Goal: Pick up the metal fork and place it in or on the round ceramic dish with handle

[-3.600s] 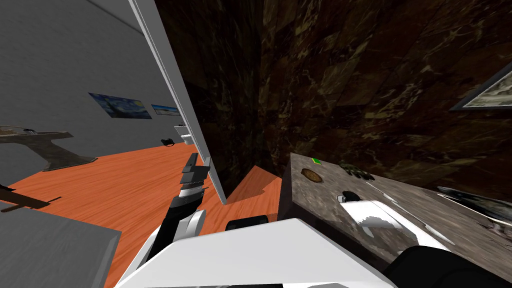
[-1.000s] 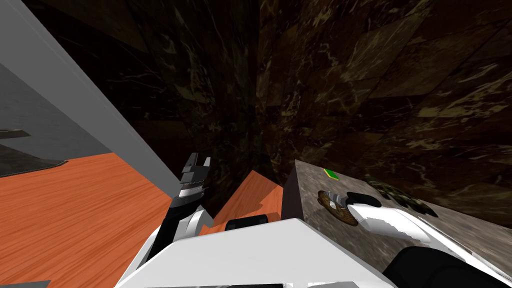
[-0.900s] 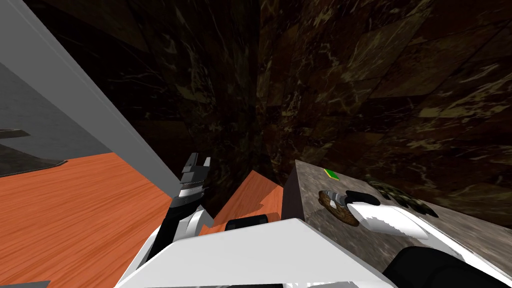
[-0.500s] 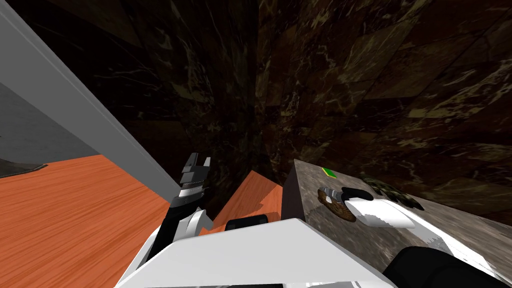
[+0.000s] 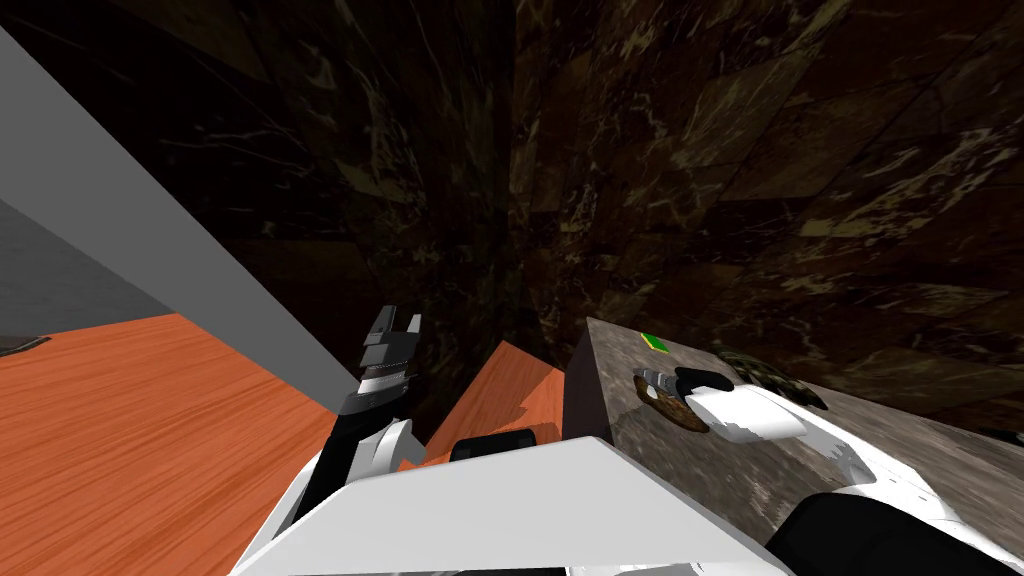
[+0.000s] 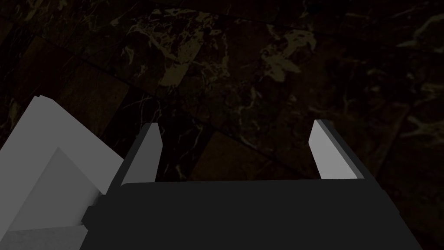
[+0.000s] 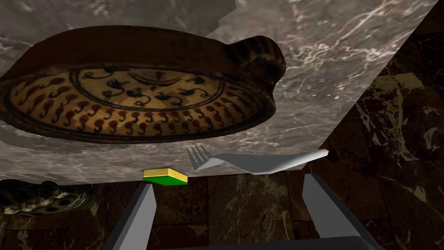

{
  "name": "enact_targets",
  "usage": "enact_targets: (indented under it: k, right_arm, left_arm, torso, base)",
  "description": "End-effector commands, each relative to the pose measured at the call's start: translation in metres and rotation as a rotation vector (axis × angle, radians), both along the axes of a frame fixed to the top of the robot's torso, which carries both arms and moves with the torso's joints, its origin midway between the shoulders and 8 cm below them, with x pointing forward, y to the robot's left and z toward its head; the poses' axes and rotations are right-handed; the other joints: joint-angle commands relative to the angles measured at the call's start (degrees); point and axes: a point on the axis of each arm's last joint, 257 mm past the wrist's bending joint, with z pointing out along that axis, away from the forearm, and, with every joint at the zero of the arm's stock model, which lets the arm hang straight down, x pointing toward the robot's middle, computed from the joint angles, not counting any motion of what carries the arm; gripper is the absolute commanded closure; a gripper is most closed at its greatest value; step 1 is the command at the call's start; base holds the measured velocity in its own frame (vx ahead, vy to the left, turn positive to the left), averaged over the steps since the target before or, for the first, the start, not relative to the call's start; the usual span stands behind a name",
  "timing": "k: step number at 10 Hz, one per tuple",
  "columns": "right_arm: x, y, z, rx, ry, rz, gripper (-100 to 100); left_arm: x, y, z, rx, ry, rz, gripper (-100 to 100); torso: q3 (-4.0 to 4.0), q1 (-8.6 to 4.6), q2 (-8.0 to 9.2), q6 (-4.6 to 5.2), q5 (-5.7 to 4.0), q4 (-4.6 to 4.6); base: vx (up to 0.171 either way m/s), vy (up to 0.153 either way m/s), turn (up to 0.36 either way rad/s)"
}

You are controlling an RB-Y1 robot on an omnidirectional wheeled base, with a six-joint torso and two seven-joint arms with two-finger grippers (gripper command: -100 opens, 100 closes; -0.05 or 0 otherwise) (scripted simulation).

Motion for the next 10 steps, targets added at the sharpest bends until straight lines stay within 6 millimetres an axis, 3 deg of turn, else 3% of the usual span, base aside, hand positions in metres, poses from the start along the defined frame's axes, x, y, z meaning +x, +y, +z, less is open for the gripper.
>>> enact_targets:
  k: [1, 4, 5, 8, 9, 10]
  right_arm:
    - [-0.002, 0.001, -0.016, 0.053, 0.003, -0.018, -100]
    - [0.017, -0.004, 0.003, 0.004, 0.005, 0.046, -100]
    - [0.01, -0.004, -0.014, 0.061, 0.007, 0.011, -100]
    - [0.028, -0.01, 0.003, 0.013, 0.011, 0.072, -100]
    - [0.018, -0.014, -0.012, 0.067, 0.01, 0.026, -100]
    - [0.023, -0.016, -0.009, 0.055, 0.014, 0.046, -100]
  left_arm:
    - [0.0, 0.0, 0.0, 0.0, 0.0, 0.0, 0]
    - [0.0, 0.0, 0.0, 0.0, 0.0, 0.0, 0]
    - [0.0, 0.0, 0.0, 0.0, 0.0, 0.0, 0]
    - [0.0, 0.0, 0.0, 0.0, 0.0, 0.0, 0]
    - [0.0, 0.0, 0.0, 0.0, 0.0, 0.0, 0]
    - [0.0, 0.0, 0.0, 0.0, 0.0, 0.0, 0]
  torso:
    - [0.0, 0.0, 0.0, 0.0, 0.0, 0.0]
    - [-0.02, 0.09, -0.04, -0.02, 0.02, -0.01]
    - [-0.01, 0.01, -0.03, 0.01, 0.0, -0.01]
    - [-0.03, 0.09, -0.04, -0.02, -0.02, -0.02]
    - [-0.02, 0.0, -0.03, 0.0, -0.04, -0.02]
    - [0.0, 0.08, 0.02, 0.07, -0.04, -0.01]
  base:
    - [0.007, 0.037, -0.204]
    - [0.011, 0.032, -0.018]
    - [0.013, 0.045, -0.213]
    - [0.011, 0.034, -0.017]
    - [0.005, 0.041, -0.176]
    - [0.018, 0.063, -0.108]
